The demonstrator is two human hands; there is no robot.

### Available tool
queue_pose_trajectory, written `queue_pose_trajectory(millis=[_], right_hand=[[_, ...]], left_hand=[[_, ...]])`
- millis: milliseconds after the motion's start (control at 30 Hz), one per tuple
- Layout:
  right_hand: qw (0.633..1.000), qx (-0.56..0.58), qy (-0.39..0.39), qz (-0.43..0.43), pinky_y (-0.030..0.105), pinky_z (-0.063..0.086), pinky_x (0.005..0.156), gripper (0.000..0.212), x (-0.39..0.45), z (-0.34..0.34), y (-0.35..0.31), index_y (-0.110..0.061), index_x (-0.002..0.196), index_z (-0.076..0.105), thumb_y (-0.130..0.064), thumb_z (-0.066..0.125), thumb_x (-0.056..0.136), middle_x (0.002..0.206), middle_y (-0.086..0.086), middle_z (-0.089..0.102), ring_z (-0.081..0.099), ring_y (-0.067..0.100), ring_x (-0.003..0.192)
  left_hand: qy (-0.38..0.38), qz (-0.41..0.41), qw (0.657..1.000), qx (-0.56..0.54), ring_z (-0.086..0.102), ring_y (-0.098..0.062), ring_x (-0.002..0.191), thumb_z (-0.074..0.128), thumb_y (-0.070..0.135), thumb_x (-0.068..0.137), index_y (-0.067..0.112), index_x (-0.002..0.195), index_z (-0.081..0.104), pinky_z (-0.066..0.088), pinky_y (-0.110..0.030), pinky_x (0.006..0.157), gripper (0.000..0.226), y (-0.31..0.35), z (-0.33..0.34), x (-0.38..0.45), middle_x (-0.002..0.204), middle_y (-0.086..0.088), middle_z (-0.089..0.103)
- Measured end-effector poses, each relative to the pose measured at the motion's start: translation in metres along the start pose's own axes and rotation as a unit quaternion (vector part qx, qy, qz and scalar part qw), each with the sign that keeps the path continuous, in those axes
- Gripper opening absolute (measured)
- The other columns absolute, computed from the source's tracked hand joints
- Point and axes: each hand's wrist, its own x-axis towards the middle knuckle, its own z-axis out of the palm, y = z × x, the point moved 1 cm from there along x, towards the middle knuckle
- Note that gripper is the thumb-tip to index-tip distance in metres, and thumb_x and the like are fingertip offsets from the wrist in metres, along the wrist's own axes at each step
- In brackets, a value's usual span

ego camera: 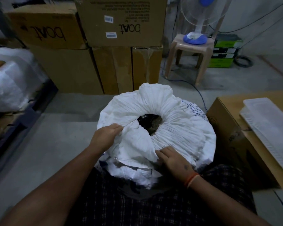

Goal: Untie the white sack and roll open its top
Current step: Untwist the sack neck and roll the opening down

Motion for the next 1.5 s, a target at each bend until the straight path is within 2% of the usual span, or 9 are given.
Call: queue_pose_trajectory(millis=[100,200,367,567,800,1000,1233,1367,1500], right_hand=[[1.000,0.024,0.020,0.004,0.039,0.054,0.089,0.031,0.002,-0.002,0.003,-0.001,0.120,0.068,-0.022,0.065,0.098,0.108,0.013,0.069,0.060,0.030,0.099],[0.995,0.040,0.082,0.038,0.039,0.048,0.106,0.033,0.008,-0.008,0.010,-0.002,0.118,0.073,-0.026,0.059,0.101,0.119,0.017,0.071,0.063,0.033,0.109],[0.984,0.054,0.117,0.126,0.043,0.050,0.101,0.029,0.021,-0.019,0.050,-0.007,0.120,0.074,-0.021,0.062,0.098,0.125,0.017,0.067,0.061,0.036,0.114],[0.988,0.020,0.043,0.145,0.051,0.053,0.093,0.035,0.025,-0.010,0.076,-0.020,0.126,0.073,-0.034,0.061,0.097,0.138,0.014,0.063,0.059,0.038,0.127],[0.983,-0.075,-0.100,0.134,0.049,0.046,0.095,0.081,0.039,-0.009,0.093,-0.029,0.148,0.054,-0.008,0.079,0.074,0.157,0.007,0.052,0.056,0.028,0.139],[0.990,-0.084,-0.109,0.036,0.037,0.050,0.052,0.060,0.057,-0.008,0.107,-0.010,0.122,0.069,0.002,0.085,0.065,0.091,0.015,0.064,0.063,0.033,0.063],[0.994,-0.046,-0.094,0.021,0.038,0.050,0.054,0.024,0.038,-0.035,0.104,-0.008,0.115,0.067,-0.019,0.055,0.098,0.087,0.013,0.057,0.057,0.032,0.068],[0.993,-0.029,-0.114,0.025,0.035,0.047,0.064,0.040,0.013,-0.043,0.096,-0.007,0.119,0.066,-0.033,0.038,0.107,0.095,0.012,0.059,0.058,0.031,0.077],[0.986,-0.014,-0.155,0.060,0.038,0.057,0.072,0.029,0.000,-0.038,0.074,-0.012,0.106,0.069,-0.032,0.049,0.100,0.096,0.010,0.064,0.065,0.031,0.082]], left_hand=[[0.020,0.050,0.999,-0.003,0.074,-0.037,0.121,0.079,-0.011,0.070,0.007,0.138,0.070,0.063,-0.047,0.091,0.071,0.009,0.001,0.004,0.140,-0.015,0.071],[0.010,0.136,0.988,-0.075,0.049,-0.035,0.152,0.059,0.015,0.089,0.005,0.151,0.057,0.041,-0.050,0.124,0.063,0.024,-0.003,-0.001,0.160,-0.016,0.054],[-0.038,0.220,0.973,-0.065,0.030,-0.029,0.163,0.058,0.056,0.102,0.011,0.161,0.044,0.027,-0.043,0.130,0.076,0.050,0.011,-0.014,0.172,-0.008,0.040],[-0.009,0.113,0.988,-0.108,0.037,-0.029,0.159,0.057,0.052,0.104,0.014,0.160,0.046,0.038,-0.050,0.127,0.069,0.056,0.029,-0.006,0.169,-0.007,0.044],[-0.084,0.150,0.985,-0.029,0.060,-0.031,0.142,0.100,0.021,0.068,0.015,0.146,0.064,0.048,-0.047,0.117,0.087,0.047,0.039,0.013,0.150,-0.006,0.067],[0.008,0.232,0.972,0.030,0.081,-0.026,0.108,0.102,0.006,0.060,0.018,0.096,0.086,0.065,-0.037,0.091,0.041,0.065,0.032,0.025,0.103,0.000,0.085],[0.052,0.250,0.966,0.041,0.082,-0.027,0.105,0.073,0.011,0.084,0.017,0.104,0.086,0.066,-0.038,0.085,0.024,0.022,0.008,0.011,0.112,-0.005,0.084],[0.063,0.272,0.958,0.071,0.082,-0.029,0.103,0.048,0.013,0.085,0.014,0.105,0.086,0.067,-0.037,0.076,0.043,-0.016,-0.011,-0.006,0.112,-0.006,0.084],[0.060,0.276,0.956,0.082,0.082,-0.030,0.103,0.050,0.011,0.083,0.014,0.103,0.087,0.067,-0.037,0.075,0.042,-0.020,-0.017,-0.018,0.110,-0.004,0.085]])
